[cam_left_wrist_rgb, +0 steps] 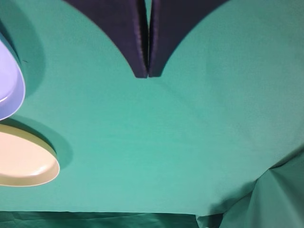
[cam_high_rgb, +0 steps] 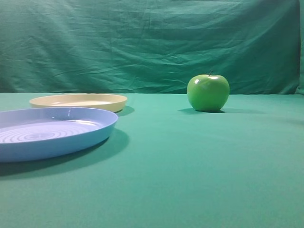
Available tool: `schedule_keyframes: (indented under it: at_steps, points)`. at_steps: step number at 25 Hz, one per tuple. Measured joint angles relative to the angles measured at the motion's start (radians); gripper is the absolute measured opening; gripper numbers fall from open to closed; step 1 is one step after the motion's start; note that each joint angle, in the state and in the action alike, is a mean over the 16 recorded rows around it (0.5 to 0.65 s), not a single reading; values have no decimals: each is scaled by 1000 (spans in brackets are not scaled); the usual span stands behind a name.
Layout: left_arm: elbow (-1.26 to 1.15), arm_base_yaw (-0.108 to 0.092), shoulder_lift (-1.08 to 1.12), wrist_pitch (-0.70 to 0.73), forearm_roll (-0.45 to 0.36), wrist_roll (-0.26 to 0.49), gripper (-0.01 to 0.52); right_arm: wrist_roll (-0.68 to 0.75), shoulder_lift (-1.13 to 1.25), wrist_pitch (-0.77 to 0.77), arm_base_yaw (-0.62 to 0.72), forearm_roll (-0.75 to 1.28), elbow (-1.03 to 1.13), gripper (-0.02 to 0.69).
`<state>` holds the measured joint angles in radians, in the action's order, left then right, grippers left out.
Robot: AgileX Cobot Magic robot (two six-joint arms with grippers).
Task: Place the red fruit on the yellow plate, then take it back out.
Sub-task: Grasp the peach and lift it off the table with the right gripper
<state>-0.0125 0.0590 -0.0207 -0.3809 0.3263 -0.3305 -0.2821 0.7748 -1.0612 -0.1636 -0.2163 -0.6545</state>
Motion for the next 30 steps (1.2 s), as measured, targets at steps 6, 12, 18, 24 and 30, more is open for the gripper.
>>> schedule_keyframes:
  at_steps: [6, 12, 18, 24, 30]
  points:
    - [0, 0, 0, 0, 0, 0, 0, 45, 175, 34, -66, 55, -10, 3]
    - [0, 0, 0, 0, 0, 0, 0, 105, 320, 127, -117, 127, -19, 110]
    - [0, 0, 0, 0, 0, 0, 0, 164, 431, 243, -127, 170, -24, 346]
    - [0, 0, 0, 0, 0, 0, 0, 205, 531, 352, -127, 180, -27, 569]
    - [0, 0, 0, 0, 0, 0, 0, 234, 628, 435, -127, 186, -30, 631]
